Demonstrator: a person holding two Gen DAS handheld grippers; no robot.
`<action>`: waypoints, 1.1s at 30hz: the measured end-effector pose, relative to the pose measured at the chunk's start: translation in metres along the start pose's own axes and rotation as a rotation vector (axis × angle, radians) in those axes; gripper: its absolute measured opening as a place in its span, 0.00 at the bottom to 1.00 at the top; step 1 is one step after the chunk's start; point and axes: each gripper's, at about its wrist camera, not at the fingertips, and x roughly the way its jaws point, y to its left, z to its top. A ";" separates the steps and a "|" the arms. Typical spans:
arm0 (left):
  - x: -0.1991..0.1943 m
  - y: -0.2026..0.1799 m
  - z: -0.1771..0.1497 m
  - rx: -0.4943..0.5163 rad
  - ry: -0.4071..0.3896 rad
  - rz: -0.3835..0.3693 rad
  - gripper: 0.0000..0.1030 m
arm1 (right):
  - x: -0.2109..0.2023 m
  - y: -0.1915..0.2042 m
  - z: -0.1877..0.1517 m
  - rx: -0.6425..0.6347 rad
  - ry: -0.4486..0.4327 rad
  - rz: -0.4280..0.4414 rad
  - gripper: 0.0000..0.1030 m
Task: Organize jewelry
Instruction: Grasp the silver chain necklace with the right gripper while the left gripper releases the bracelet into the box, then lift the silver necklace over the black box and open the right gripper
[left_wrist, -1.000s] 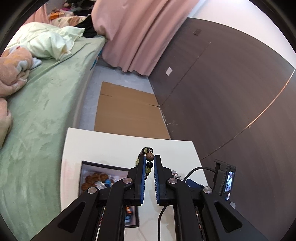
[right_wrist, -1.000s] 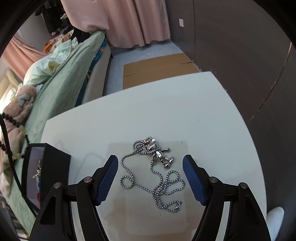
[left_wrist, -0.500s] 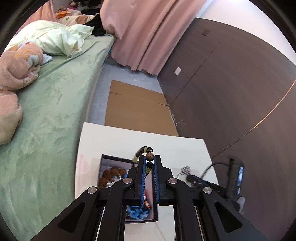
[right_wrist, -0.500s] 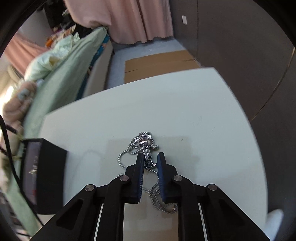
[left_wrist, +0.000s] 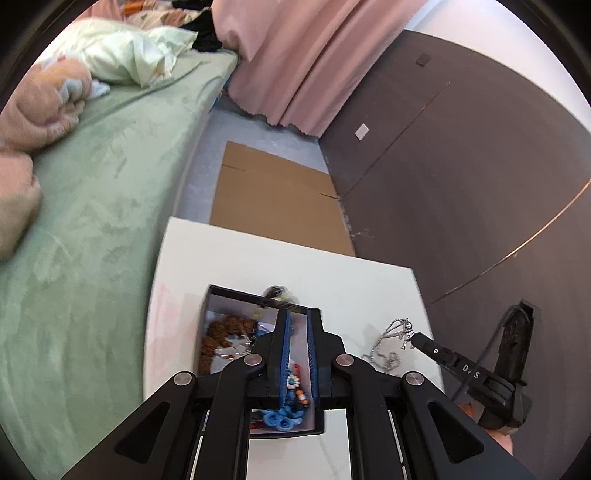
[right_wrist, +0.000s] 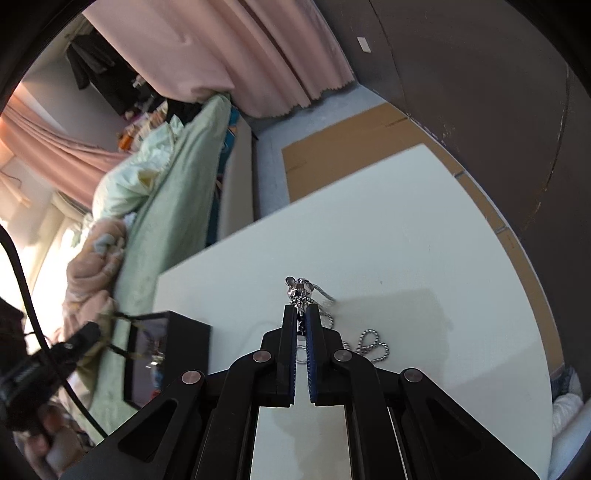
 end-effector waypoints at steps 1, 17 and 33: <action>0.002 0.002 0.000 -0.013 0.014 -0.013 0.08 | -0.004 0.002 0.001 -0.002 -0.009 0.008 0.06; -0.016 0.024 -0.005 -0.064 0.000 -0.007 0.76 | -0.072 0.063 0.002 -0.100 -0.183 0.130 0.06; -0.043 0.036 -0.007 -0.073 -0.038 -0.027 0.76 | -0.156 0.146 0.020 -0.219 -0.356 0.197 0.06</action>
